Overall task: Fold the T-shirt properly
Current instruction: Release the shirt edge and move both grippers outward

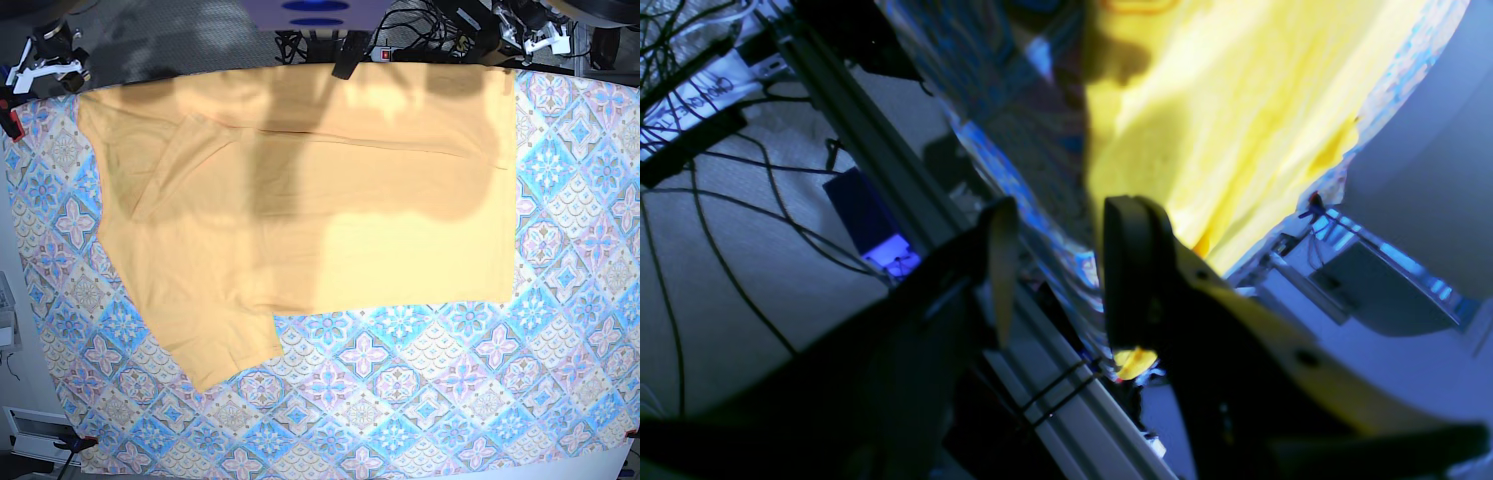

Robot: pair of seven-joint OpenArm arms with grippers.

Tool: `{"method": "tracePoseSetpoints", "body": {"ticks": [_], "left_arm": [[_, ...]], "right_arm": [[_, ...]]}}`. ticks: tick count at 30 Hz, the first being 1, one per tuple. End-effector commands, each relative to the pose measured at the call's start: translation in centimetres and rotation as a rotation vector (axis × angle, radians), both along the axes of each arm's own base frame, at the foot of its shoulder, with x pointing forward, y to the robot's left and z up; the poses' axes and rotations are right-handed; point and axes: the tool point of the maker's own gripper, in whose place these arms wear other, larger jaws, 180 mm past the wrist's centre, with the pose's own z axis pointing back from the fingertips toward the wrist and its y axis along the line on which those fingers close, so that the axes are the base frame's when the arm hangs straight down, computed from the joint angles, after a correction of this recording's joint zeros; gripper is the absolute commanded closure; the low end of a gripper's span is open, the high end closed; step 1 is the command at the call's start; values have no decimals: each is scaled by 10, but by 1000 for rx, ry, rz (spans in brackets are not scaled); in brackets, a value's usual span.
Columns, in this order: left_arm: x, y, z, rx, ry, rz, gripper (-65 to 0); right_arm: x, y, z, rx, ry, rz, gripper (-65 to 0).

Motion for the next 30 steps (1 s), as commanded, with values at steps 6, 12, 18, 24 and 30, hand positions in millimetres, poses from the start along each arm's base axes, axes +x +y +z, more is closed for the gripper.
{"method": "tracePoseSetpoints", "body": {"ticks": [6,12,18,24,30], "left_arm": [[41,-2,51,87,-166,-114,-214],[66,-4,71,123,-252,-147,-214],[103,8,85,165,-347,-129,-214],[147,41,106,301,-427,-139,-214],[200,68,136,449,-508,-171,-214]], "right_arm": [[33,-9,39,-88,-102,68,-143],[56,-6,65,-139,-165,120,-143],[86,0,87,-172,-245,160,-143],[126,22,89,-122,-284,219,-143],[171,67,87,-54,-337,334,-143]]}}
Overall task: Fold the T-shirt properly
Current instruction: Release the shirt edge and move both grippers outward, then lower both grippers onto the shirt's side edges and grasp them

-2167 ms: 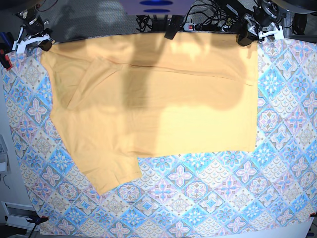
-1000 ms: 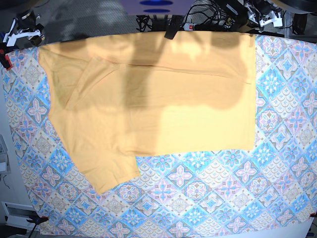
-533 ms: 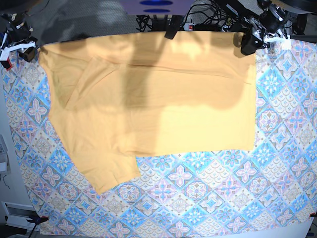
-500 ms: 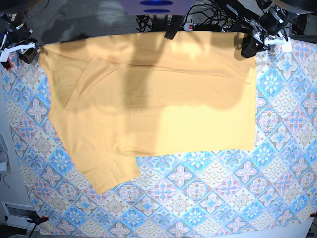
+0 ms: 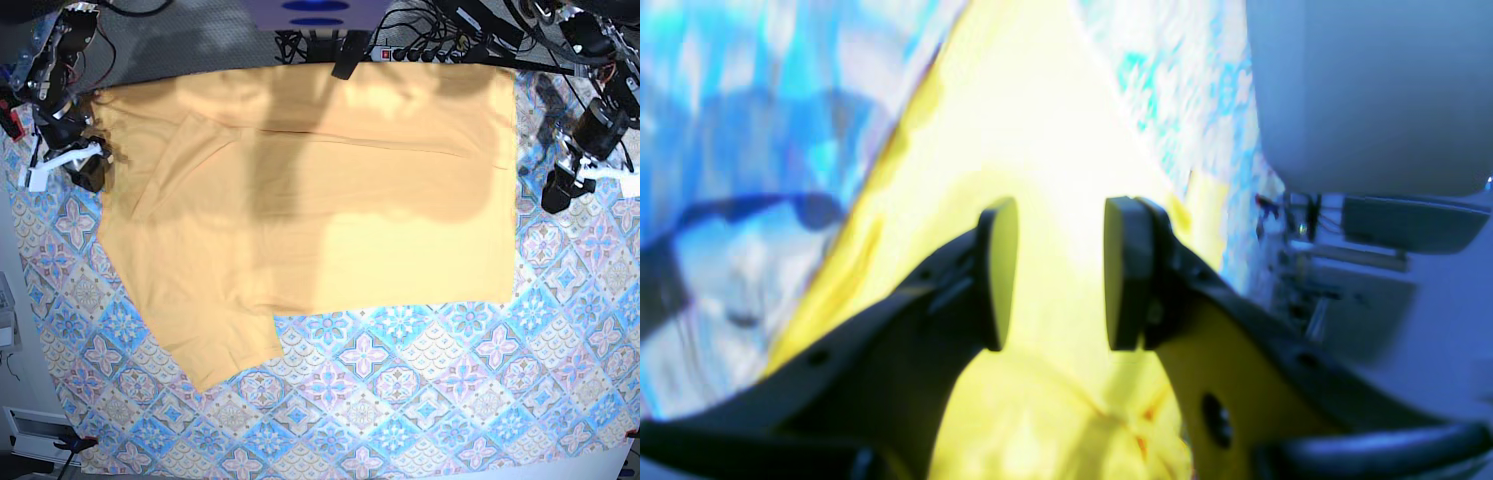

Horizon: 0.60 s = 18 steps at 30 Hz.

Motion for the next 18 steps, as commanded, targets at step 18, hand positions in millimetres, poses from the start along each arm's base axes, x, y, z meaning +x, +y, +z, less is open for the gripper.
{"method": "tracePoseSetpoints", "body": {"ticks": [18], "left_arm": [[127,43,-3,84,35,-10,-218]], "right_arm": [[81,39,25,-163,-81,194,-143]]}}
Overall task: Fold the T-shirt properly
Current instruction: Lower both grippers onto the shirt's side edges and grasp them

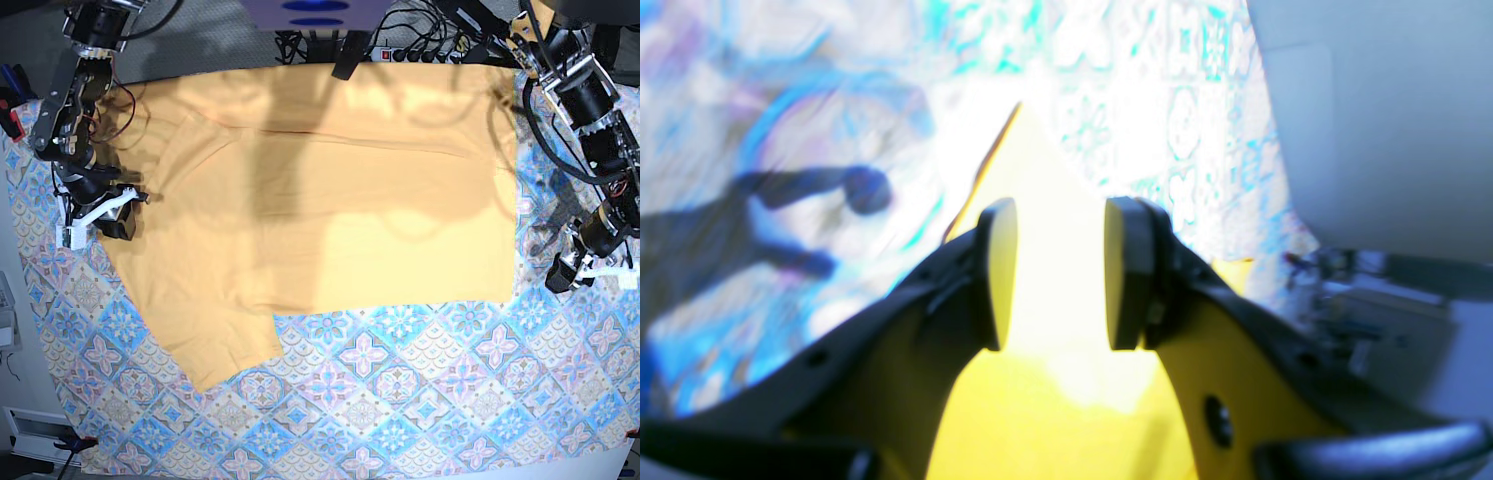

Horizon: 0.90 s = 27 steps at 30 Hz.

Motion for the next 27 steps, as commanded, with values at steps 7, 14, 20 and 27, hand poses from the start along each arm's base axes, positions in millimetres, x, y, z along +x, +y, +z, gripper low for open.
{"method": "tracePoseSetpoints", "body": {"ticks": [7,14,20,27], "left_arm": [[37,7,-11,45,33,35,-214],[41,8,-44,61,96,93,-217],[38,1,-68,103,151,101,-217],[31,-12,-93,130,201,96,-218]], "right_arm": [[18,-4,23,-8,-81,3,-143],[19,-4,23,-8,-83,3,-143],[19,-4,24,-6,-84,3,-143],[18,-4,23,-6,-82,3,-143]]}}
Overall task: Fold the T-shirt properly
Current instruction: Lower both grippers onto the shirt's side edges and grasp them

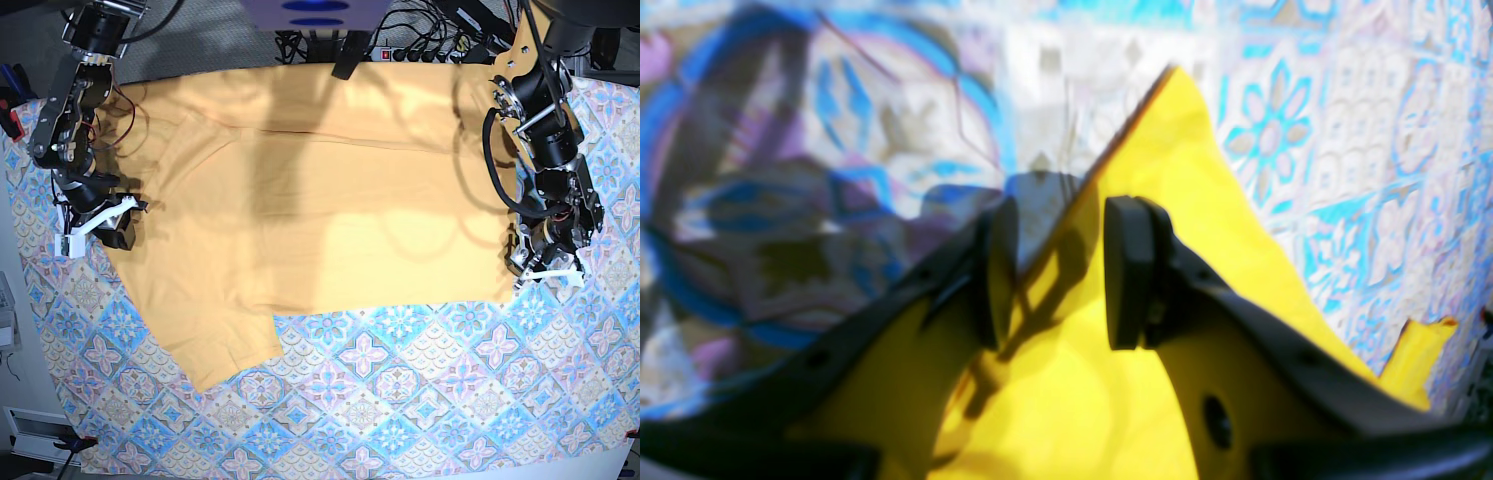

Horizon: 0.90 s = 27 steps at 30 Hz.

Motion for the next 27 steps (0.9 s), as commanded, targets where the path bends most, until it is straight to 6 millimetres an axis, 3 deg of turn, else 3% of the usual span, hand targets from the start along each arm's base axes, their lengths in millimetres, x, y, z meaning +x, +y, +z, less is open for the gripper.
{"method": "tracePoseSetpoints", "body": {"ticks": [1,11,15,19,26,27], "left_arm": [[9,6,10,11,-22,-4,-218],[3,-13,-5,-29,14,-23,-213],[-2,-43,-18,-15,54,-122,-213],[-12,-49,-27,-9,81,-146,-206],[-19,-45,-30,-2,89,-142,-1],[-19,-43,-27,7,82,-143,0]], "right_arm": [[9,-4,16,-7,-56,2,-143],[9,-4,16,-6,-58,2,-143],[9,-4,17,-8,-61,3,-143],[9,-4,18,-9,-63,2,-143],[9,-5,16,-6,-59,0,-143],[10,-5,17,-6,-62,0,-143]]}}
